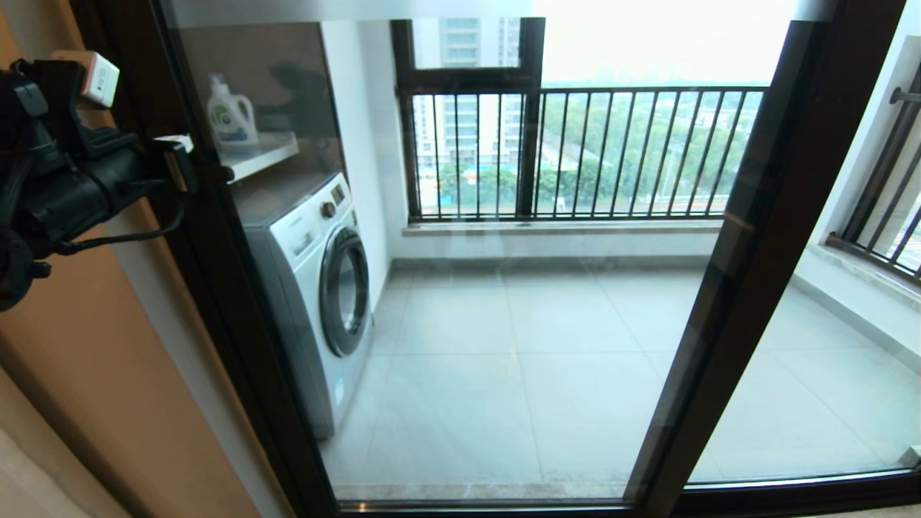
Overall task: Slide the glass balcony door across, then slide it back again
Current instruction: Open the slid door
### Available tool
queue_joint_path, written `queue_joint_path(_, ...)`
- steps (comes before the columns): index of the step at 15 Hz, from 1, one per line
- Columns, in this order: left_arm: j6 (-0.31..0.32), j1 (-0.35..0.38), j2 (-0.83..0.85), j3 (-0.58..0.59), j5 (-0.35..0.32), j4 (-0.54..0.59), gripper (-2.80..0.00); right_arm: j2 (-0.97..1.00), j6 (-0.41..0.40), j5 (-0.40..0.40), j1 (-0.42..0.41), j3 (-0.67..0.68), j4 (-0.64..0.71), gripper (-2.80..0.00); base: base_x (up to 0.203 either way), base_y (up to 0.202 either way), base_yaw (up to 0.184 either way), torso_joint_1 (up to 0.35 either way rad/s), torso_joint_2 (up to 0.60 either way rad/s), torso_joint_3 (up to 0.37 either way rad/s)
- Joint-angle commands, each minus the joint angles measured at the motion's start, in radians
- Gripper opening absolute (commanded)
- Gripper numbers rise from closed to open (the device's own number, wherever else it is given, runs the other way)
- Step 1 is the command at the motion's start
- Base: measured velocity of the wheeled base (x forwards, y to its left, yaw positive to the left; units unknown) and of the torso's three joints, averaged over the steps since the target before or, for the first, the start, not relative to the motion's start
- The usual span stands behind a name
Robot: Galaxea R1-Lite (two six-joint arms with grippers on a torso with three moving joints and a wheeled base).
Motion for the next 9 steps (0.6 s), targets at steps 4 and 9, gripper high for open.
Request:
queue_joint_path(4,0.007,0.005,0.083,-0.046,-0.001,-0.004,-2.8,0.0,0.0,0.0,0.0,0.012,-0.001,-2.8,0.0,0.0,0.0,0.0,0.0,0.0)
queue_joint_path(9,0.008,0.03,0.138,-0.086,-0.001,-0.004,-2.8,0.0,0.0,0.0,0.0,0.012,-0.001,-2.8,0.0,0.0,0.0,0.0,0.0,0.0)
